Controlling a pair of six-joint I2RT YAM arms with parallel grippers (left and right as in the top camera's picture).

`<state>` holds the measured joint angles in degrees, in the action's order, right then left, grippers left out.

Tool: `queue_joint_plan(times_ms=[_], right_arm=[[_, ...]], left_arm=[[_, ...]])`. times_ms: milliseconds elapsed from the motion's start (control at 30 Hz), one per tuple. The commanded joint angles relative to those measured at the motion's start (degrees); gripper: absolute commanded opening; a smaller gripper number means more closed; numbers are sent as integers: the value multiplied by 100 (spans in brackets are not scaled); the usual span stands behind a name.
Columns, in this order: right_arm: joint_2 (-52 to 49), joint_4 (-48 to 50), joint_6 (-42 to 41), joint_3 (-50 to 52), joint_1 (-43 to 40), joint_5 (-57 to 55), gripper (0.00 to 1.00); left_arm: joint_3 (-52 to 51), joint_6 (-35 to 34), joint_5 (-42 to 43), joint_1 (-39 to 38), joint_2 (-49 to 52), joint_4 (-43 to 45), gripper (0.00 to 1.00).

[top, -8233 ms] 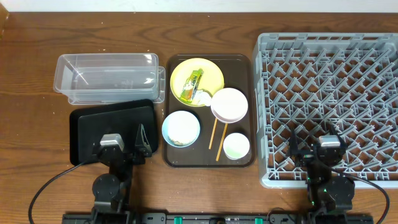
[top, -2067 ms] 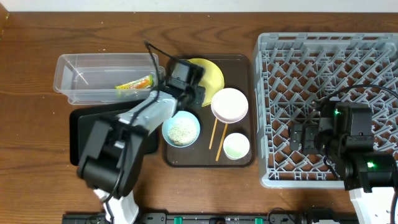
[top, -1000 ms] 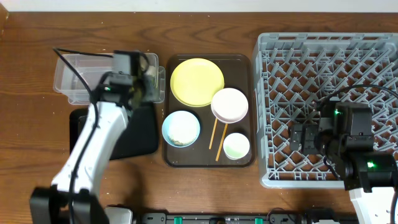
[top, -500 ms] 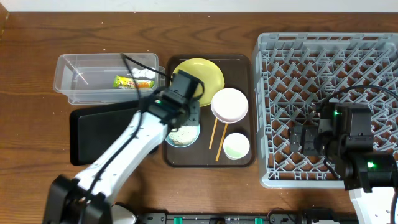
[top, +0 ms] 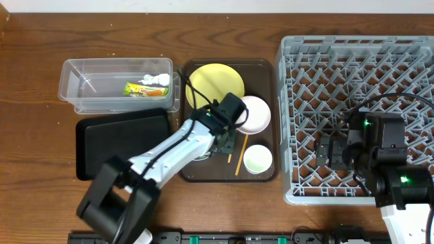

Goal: Sort waste into correct bins and load items into the dishwasher rack
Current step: 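Grasp the light-blue rice bowl with the left gripper and lift it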

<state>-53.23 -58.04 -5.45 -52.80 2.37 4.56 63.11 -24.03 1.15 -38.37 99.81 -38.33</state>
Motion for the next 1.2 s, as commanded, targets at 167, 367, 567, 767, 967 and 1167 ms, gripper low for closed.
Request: queue_joint_plan(times_ms=[167, 367, 567, 767, 967, 1167], right_arm=[[2, -31, -31, -109, -90, 46, 99], [2, -70, -31, -109, -85, 44, 99], [2, -76, -31, -109, -90, 42, 99], [2, -87, -31, -109, -90, 44, 99], [2, -70, -28, -109, -90, 42, 99], [2, -72, -31, -109, -90, 42, 99]], left_arm=[[-59, -28, -188, -28, 431, 4, 24], [-63, -28, -424, -28, 435, -2, 11], [-59, -26, -424, -28, 398, -61, 6], [136, -2, -420, -13, -42, -442, 6], [219, 192, -404, 229, -984, -754, 6], [212, 785, 739, 1257, -1744, -870, 6]])
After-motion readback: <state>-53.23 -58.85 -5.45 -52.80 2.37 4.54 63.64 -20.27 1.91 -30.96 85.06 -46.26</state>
